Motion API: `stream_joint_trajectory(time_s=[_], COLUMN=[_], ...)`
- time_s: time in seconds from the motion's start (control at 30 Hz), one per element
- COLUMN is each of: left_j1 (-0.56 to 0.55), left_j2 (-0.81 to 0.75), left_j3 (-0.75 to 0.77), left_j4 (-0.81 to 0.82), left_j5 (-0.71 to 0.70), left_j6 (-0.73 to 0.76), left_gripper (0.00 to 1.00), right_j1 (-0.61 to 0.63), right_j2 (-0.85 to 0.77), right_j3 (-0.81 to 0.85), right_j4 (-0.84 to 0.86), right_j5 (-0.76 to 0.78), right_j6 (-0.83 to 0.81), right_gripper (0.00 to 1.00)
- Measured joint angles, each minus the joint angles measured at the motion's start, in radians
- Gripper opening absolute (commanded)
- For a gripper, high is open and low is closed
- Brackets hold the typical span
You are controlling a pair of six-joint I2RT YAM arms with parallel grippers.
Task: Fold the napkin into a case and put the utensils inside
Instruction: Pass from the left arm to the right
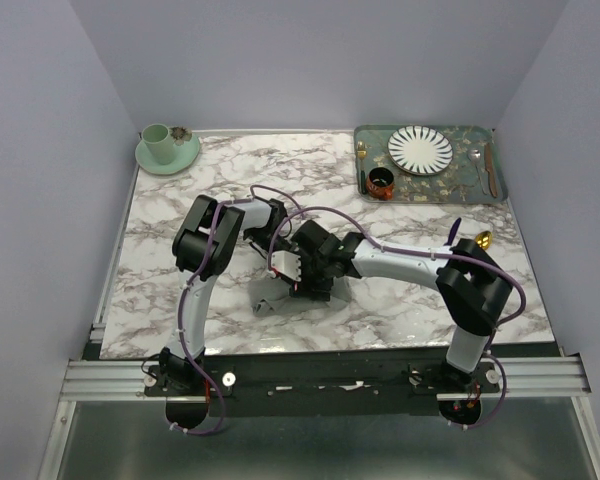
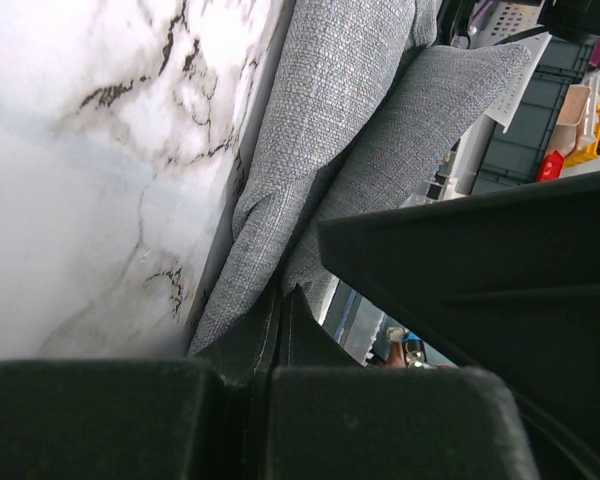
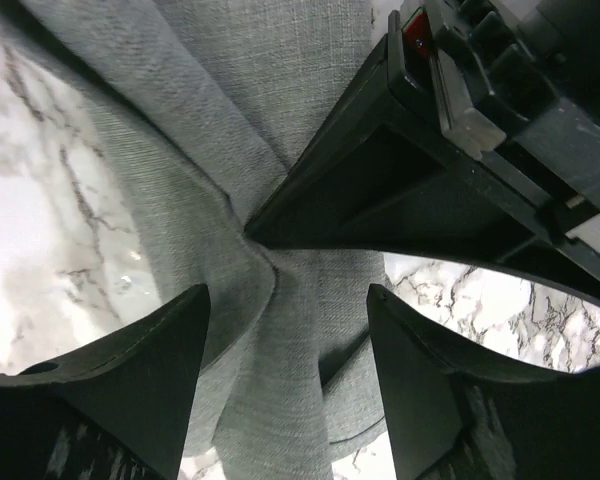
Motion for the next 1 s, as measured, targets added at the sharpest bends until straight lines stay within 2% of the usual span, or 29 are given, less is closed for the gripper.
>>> stream_joint_trajectory(time_s=[0.07, 0.13, 0.2, 0.23, 0.33, 0.43, 0.5, 0.8, 1.0], left_j1=[0.0, 0.0, 0.0, 0.0, 0.002, 0.009, 0.019, 0.159, 0.33], left_j2=[0.002, 0.003, 0.003, 0.003, 0.0, -0.017, -0.052, -0.224, -0.396], left_j3=[0.001, 0.001, 0.001, 0.001, 0.0, -0.007, -0.021, -0.088, -0.202], left_j4=[-0.001, -0.001, -0.001, -0.001, 0.003, 0.015, 0.026, 0.061, 0.072], left_j5=[0.003, 0.005, 0.006, 0.007, 0.007, 0.015, 0.011, 0.01, 0.008], left_j6=[-0.002, -0.002, -0.001, 0.002, 0.013, 0.026, 0.041, 0.077, 0.128], left_gripper=[0.0, 0.01, 0.1, 0.2, 0.37, 0.46, 0.48, 0.55, 0.57], right_j1=[0.0, 0.0, 0.0, 0.0, 0.0, 0.0, 0.0, -0.012, -0.035], right_j2=[0.008, 0.009, 0.009, 0.009, 0.009, 0.009, 0.009, 0.008, 0.008], right_j3=[0.0, 0.0, -0.002, -0.005, -0.016, -0.025, -0.027, -0.037, -0.03], right_j4=[0.005, 0.013, 0.024, 0.025, 0.027, 0.032, 0.035, 0.051, 0.043], right_j5=[0.012, 0.029, 0.035, 0.036, 0.036, 0.036, 0.036, 0.022, -0.014], right_j6=[-0.007, -0.019, -0.023, -0.025, -0.021, -0.016, -0.013, 0.021, 0.059], right_gripper=[0.51, 0.39, 0.27, 0.24, 0.13, 0.06, 0.01, 0.01, 0.01])
